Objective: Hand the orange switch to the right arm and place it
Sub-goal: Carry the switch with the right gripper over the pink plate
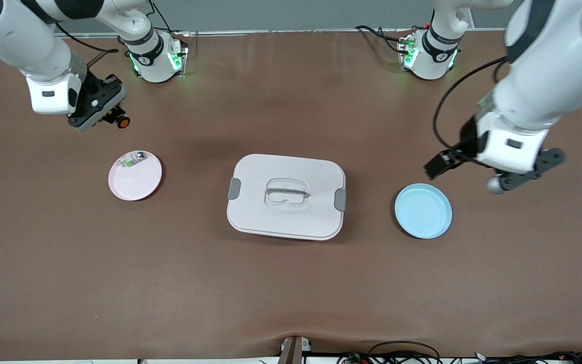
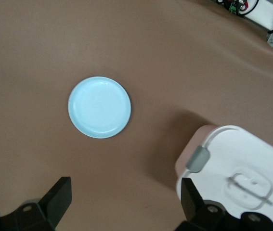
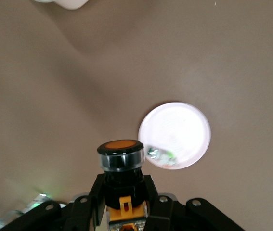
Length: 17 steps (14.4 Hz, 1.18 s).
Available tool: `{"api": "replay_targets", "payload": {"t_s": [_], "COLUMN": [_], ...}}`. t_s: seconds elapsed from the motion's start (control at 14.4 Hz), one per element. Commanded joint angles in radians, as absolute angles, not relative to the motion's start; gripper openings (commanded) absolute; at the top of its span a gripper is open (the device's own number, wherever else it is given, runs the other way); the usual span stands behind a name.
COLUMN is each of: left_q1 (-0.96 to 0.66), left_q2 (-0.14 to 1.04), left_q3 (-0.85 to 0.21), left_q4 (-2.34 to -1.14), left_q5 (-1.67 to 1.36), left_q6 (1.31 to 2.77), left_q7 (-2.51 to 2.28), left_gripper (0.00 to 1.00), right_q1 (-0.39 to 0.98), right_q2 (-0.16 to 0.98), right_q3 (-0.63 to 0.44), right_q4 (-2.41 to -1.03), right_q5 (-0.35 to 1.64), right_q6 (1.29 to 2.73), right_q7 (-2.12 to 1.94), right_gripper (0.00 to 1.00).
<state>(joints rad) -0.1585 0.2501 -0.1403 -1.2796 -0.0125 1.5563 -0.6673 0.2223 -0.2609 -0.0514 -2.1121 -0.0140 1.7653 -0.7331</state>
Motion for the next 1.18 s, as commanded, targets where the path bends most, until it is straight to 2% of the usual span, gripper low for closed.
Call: {"api": "replay_targets", "payload": {"t_s": [0.0,0.35,0.56,1.11], "left_q1": [-0.101,-0.074,-0.032,-0.029], "left_q2": [0.189,0.095,0.017,-0.025], "left_q3": [-0.146,-0.097,-0.100,-0.106], "left_q4": [-1.299,-1.330,-1.400,-1.448], "left_q5": [0.008,0.009,0.009,0.009], "left_q6": [1.514,1.422,1.420,1.424], "left_q7": [-0.485,-0.249,-0.172,-0.140], "left_gripper": [1.00,1.00,1.00,1.00], "right_q1": [0.117,0.077,0.078,-0.012], "right_q2": [-0.288,-0.278,-0.242,-0.003], "right_q3": [-0.035,-0.037,-0.037,-0.035], "right_q4": [-2.219,-2.379,-2.457,-2.485], "right_q5": [-0.029,-0.070,-0.084,-0.086], "right_q6": [1.900,2.126,2.248,2.502], "right_q7": [-1.001,-1.153,-1.192,-1.356], "right_gripper": [0.00,0.00,0.00,0.00]}}
